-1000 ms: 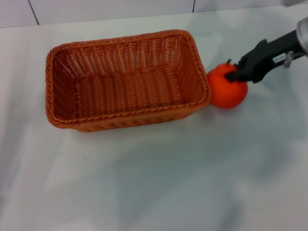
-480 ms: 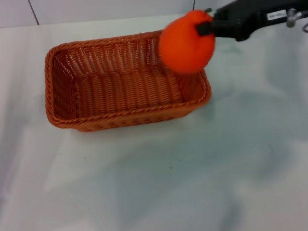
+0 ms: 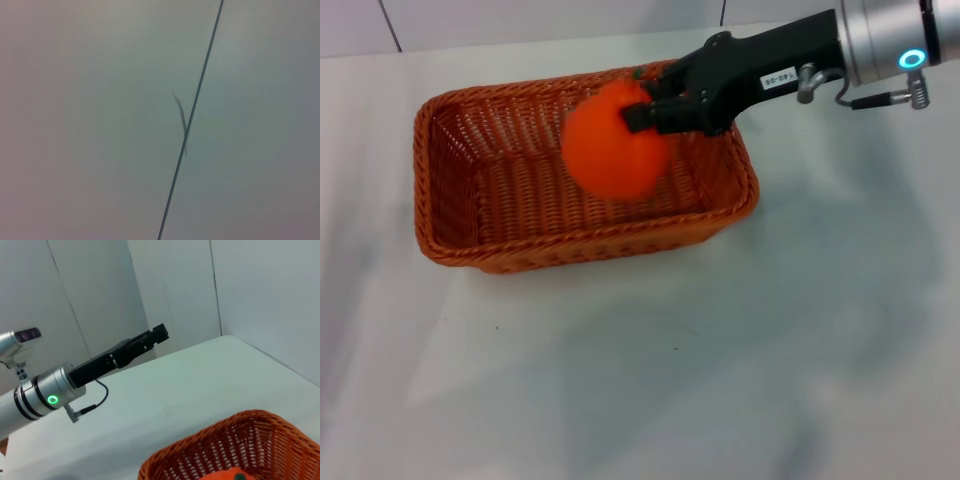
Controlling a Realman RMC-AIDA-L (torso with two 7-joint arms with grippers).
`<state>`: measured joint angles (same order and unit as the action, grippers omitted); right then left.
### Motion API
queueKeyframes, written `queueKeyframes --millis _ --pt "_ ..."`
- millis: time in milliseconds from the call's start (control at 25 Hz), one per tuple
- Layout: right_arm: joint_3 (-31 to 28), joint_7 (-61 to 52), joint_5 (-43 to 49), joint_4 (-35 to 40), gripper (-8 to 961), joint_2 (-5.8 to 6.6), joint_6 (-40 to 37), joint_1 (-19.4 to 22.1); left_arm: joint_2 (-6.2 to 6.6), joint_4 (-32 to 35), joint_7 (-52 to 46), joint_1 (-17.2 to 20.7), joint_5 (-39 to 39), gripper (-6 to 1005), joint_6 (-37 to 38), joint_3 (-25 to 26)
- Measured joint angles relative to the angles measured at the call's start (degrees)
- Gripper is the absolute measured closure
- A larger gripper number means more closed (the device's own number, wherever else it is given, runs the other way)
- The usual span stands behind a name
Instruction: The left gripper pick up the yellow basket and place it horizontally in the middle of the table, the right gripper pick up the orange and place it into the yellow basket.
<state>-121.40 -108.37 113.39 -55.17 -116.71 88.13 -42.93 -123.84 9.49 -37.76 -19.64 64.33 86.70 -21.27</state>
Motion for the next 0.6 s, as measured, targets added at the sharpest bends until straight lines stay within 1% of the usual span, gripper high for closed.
queueKeyframes --millis 120,280,400,440,480,520,600 --pt "-0.6 0.2 -0.6 0.2 766 -0.39 -0.5 0.4 0.00 0.0 -0.5 0.1 0.0 432 0.0 0.0" --pt "-0.8 0.7 -3.1 0.8 705 -0.25 -1.2 1.6 0.00 0.0 -0.5 0.0 0.0 432 -0.1 0.0" --pt "-2.0 1.7 -5.3 1.4 564 -0.07 -1.5 3.1 0.00 0.0 -0.5 0.0 0.0 432 -0.2 0.0" --pt "-2.8 2.4 -6.2 1.5 517 -0.14 -1.6 3.8 0.00 -0.1 -0.5 0.0 0.0 432 -0.2 0.0" --pt "-4.9 5.5 -9.3 1.6 470 -0.59 -1.7 5.7 0.00 -0.2 -0.5 0.0 0.0 433 -0.1 0.0" --pt "-4.9 5.5 -9.3 1.6 389 -0.59 -1.7 5.7 0.00 -0.2 -0.5 0.0 0.0 433 -0.1 0.0" --pt "-7.7 11.3 -14.8 2.6 228 -1.55 -1.8 8.5 0.00 -0.5 -0.5 0.0 0.0 433 0.2 0.0"
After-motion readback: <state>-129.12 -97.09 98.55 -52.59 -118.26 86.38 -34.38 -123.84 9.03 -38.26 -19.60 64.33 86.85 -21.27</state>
